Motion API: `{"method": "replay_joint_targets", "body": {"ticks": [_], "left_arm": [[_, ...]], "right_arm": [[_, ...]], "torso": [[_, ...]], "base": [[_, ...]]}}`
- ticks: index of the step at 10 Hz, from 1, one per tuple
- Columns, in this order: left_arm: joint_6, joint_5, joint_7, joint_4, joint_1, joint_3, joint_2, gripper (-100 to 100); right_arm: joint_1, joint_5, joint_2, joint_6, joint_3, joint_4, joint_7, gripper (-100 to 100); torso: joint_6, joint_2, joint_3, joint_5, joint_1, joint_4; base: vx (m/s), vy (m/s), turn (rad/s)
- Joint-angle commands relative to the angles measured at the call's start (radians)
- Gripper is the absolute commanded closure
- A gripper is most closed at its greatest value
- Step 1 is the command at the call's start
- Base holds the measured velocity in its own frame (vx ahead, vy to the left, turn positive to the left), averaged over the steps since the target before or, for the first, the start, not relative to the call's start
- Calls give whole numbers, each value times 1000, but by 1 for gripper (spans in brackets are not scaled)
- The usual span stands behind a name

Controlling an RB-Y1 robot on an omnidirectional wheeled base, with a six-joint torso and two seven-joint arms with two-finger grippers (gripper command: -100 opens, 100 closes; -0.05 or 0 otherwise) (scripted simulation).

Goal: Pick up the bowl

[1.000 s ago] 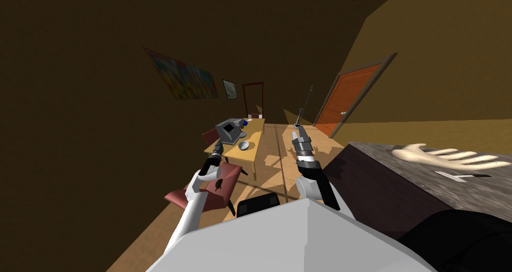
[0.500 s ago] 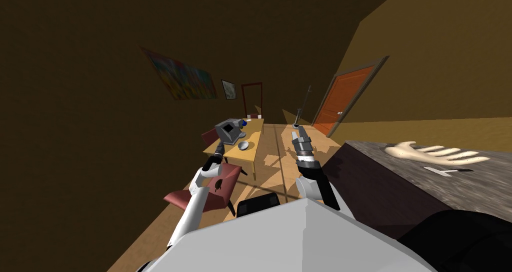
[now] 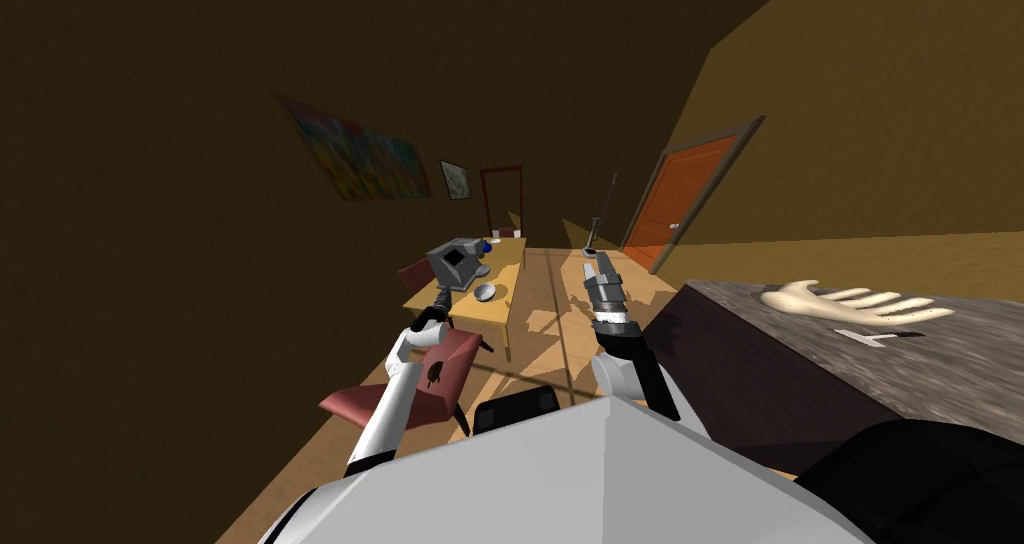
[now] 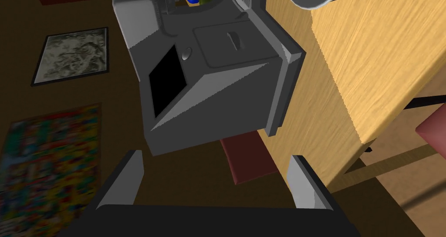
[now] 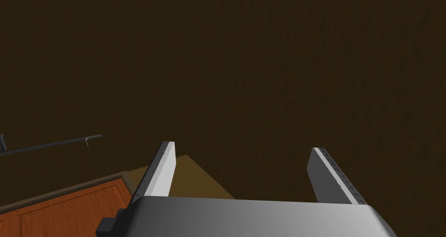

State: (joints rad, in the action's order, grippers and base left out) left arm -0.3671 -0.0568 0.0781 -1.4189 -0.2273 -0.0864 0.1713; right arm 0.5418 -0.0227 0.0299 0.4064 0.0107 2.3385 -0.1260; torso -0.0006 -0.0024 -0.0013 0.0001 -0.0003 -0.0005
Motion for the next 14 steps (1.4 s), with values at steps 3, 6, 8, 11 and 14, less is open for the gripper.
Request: {"method": "replay_joint_targets", "body": {"ticks": [3,6,8,11,14], "left_arm": [[-101,4,-7,101,-74,-16,-7,-100],[-159,3,-11,168,-106,-24,-8,-100],[-203,3,-15,219,-137,-31,-9,-100],[-288,3,-24,311,-193,-46,-12,-100],[-328,3,-29,363,-220,-54,-13,-100]], "right_arm": [[0,0,0,0,0,0,0,0],[0,0,0,0,0,0,0,0],[0,0,0,0,0,0,0,0],[0,0,0,0,0,0,0,0],[0,0,0,0,0,0,0,0]], "torso": [[0,-1,0,0,-1,0],[0,-2,-1,0,-1,0],[0,-3,-2,0,-2,-1],[0,-3,-2,-1,-2,-1],[0,-4,-2,-1,-2,-1]], "base": [[35,-20,-36],[52,-17,-22],[69,-30,-29],[71,-37,-26],[77,-36,-19]]}}
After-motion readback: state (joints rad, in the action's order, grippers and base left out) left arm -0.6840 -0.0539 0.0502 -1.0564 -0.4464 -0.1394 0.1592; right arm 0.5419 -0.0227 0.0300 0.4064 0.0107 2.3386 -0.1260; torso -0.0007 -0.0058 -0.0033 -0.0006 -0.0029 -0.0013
